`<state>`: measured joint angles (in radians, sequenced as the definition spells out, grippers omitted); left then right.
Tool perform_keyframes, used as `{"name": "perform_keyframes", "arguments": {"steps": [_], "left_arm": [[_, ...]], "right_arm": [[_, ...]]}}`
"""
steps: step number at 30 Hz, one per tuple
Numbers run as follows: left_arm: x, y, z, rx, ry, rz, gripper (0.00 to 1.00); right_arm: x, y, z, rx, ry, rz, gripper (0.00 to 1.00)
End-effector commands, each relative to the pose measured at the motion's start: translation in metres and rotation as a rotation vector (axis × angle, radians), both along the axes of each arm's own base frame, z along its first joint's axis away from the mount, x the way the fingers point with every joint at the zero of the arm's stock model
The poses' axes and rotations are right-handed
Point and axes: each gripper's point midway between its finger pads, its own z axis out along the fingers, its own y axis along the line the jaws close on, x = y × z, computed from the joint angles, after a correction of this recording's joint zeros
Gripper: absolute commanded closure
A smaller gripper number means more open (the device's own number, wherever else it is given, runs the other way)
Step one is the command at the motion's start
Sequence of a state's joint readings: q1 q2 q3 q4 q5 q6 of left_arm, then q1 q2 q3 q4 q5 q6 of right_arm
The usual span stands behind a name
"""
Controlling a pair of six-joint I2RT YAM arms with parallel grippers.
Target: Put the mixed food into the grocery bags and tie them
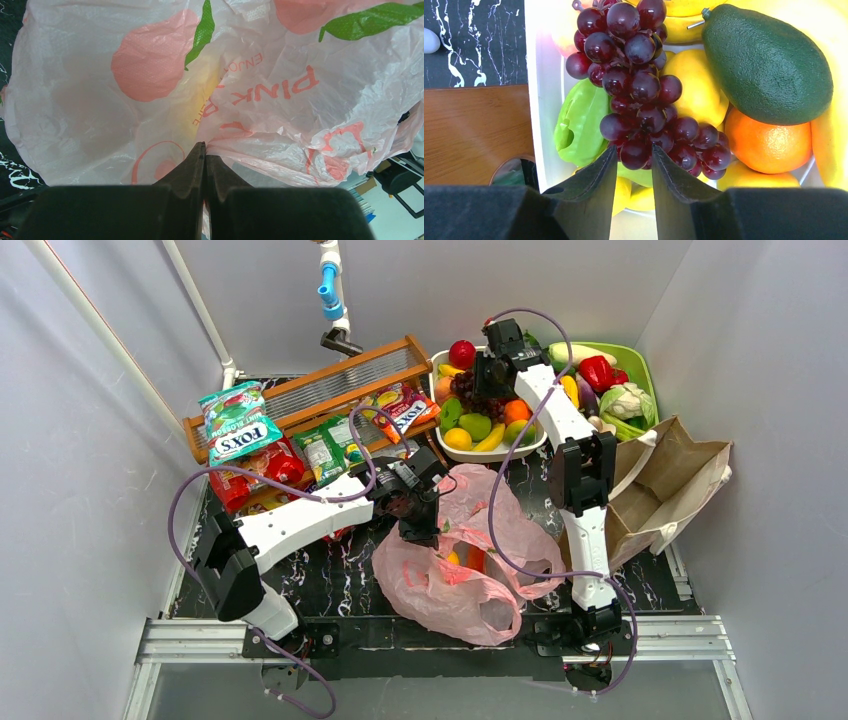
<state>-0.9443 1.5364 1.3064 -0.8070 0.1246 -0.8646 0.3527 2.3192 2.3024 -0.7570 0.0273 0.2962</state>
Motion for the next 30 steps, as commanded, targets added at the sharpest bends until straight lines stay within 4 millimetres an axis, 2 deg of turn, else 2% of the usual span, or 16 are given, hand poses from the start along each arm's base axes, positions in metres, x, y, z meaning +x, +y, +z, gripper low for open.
{"name": "perform_keyframes", "arguments": {"steps": [1,13,16,18,20,23,30], "left_arm": [[-0.001,-0.001,0.001,-0.003,0.010,-0.010,1.00],[-0.001,0.000,0.005,-0.002,0.008,-0.011,1.00],[0.000,0.000,0.006,-0.003,0.005,-0.010,1.00],[0.000,0.000,0.006,-0.002,0.005,-0.008,1.00],[0.000,-0.001,0.006,-0.003,0.006,-0.008,1.00],[0.000,-0.001,0.008,-0.006,0.004,-0.003,1.00],[0.002,-0.001,0.016,-0.015,-0.008,0.005,1.00]], "right_arm": [[0.017,-0.001,0.005,0.010,-0.049,-0.018,0.62],[0.017,-0.002,-0.007,0.010,-0.022,-0.024,0.63],[0.017,-0.002,-0.006,0.014,-0.021,-0.023,0.77],[0.016,-0.002,-0.002,0.017,-0.024,-0.023,0.94],[0.014,-0.003,0.007,0.021,-0.035,-0.023,0.99],[0.012,-0.005,0.024,0.029,-0.058,-0.023,0.99],[-0.005,-0.006,0.085,0.082,-0.136,-0.016,0.99]]}}
